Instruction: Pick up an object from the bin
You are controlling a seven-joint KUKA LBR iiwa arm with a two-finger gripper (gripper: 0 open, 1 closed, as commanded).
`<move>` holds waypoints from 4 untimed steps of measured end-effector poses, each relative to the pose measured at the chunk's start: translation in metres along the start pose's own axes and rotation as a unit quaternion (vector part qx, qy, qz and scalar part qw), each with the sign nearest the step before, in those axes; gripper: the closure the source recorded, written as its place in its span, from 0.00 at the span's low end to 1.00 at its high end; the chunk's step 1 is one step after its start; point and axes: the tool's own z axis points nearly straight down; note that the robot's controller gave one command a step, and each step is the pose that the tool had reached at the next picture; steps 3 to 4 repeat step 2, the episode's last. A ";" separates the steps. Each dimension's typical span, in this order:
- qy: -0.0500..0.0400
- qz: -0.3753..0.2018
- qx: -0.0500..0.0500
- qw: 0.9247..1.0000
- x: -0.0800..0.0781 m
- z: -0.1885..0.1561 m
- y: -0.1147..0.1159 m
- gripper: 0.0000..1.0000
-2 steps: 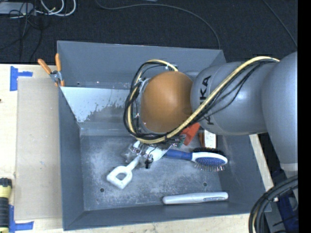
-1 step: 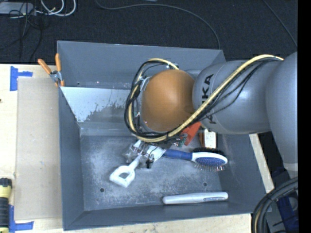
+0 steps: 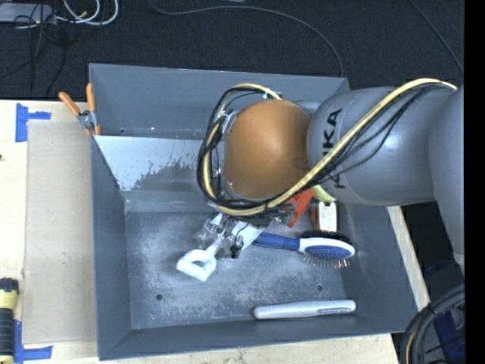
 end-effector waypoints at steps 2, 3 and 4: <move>-0.001 0.001 0.001 1.000 -0.001 -0.022 0.000 1.00; -0.001 0.001 0.001 1.000 -0.001 -0.022 0.000 1.00; -0.001 0.001 0.001 1.000 -0.001 -0.022 0.000 1.00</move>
Offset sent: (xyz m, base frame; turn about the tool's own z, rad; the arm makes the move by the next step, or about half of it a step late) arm -0.0001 -0.0001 0.0605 0.0000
